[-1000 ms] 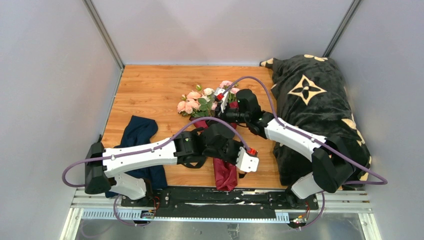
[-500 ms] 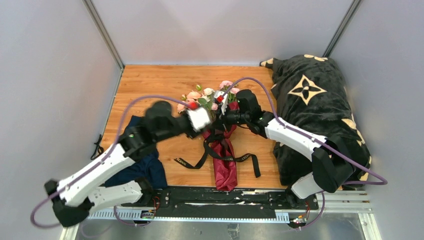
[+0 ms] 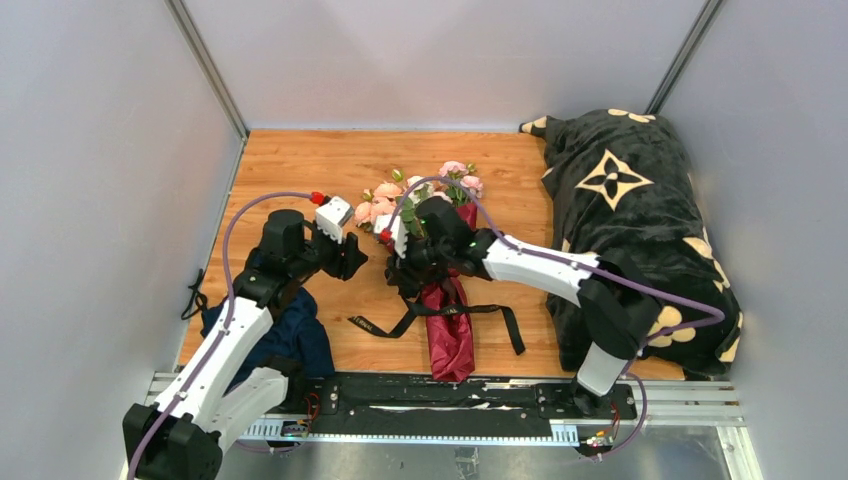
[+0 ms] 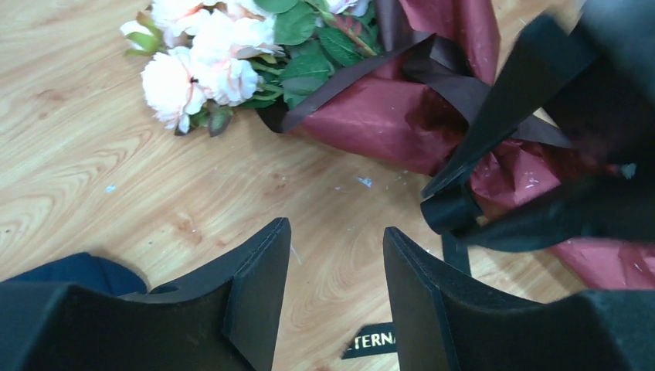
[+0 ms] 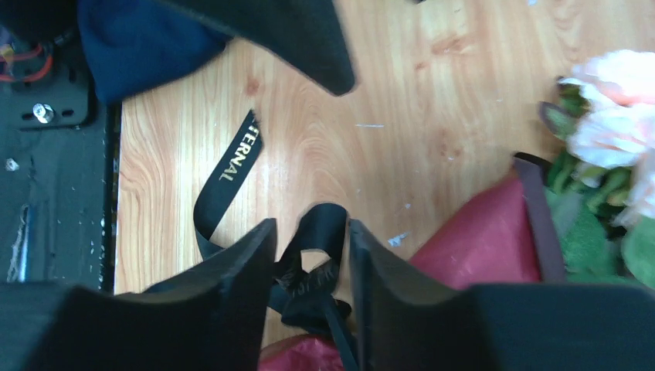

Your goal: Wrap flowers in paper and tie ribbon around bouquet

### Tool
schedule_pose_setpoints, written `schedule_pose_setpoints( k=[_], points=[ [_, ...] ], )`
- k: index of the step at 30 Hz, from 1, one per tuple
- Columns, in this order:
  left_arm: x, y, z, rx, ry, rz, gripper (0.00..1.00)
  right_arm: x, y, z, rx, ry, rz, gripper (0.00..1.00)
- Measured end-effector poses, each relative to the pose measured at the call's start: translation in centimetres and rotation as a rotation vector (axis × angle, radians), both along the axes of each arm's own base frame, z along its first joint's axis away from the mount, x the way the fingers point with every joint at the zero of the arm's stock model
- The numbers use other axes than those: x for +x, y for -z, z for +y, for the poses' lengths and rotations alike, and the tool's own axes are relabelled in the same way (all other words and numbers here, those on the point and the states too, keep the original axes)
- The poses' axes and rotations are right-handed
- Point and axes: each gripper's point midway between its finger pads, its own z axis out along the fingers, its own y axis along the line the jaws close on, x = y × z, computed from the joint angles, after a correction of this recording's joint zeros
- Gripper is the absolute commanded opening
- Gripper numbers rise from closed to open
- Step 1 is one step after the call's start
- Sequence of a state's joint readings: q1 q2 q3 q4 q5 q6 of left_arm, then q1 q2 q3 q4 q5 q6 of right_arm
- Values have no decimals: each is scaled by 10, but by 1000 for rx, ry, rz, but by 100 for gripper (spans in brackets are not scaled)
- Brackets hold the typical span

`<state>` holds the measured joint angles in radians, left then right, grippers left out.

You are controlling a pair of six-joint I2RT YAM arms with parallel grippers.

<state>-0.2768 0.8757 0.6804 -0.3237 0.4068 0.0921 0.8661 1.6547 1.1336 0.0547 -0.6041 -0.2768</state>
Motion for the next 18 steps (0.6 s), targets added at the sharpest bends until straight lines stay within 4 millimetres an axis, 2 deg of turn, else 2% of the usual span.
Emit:
schedule_pose_setpoints(
  k=[1,3,6,8,9,10,11,13,16,18],
  points=[
    [2,0,3,-3,-20,-6,55,-4,11,4,-44,-19,-6,60],
    [4,-1,7,1,-37,-25,52,-7,24,9,-109,-31,-9,63],
    [0,0,5,22,26,-66,45,-6,31,4,-198,-21,-8,62],
    [-9,2,-3,44,129,-108,42,2,24,-5,-230,1,-10,62],
    [-12,2,-6,49,164,-120,41,5,19,-9,-235,7,-11,66],
    [-17,2,-12,68,215,-146,41,8,13,-13,-237,17,-8,78],
    [-24,0,-21,85,284,-180,42,12,6,-21,-237,33,-4,80],
    [-45,-1,-44,120,452,-247,47,18,-7,-33,-237,59,2,81],
    [-70,-1,-67,144,619,-309,53,24,-18,-41,-236,78,9,82],
    [-84,0,-79,157,708,-341,56,22,-20,-40,-235,66,22,70]
  ],
)
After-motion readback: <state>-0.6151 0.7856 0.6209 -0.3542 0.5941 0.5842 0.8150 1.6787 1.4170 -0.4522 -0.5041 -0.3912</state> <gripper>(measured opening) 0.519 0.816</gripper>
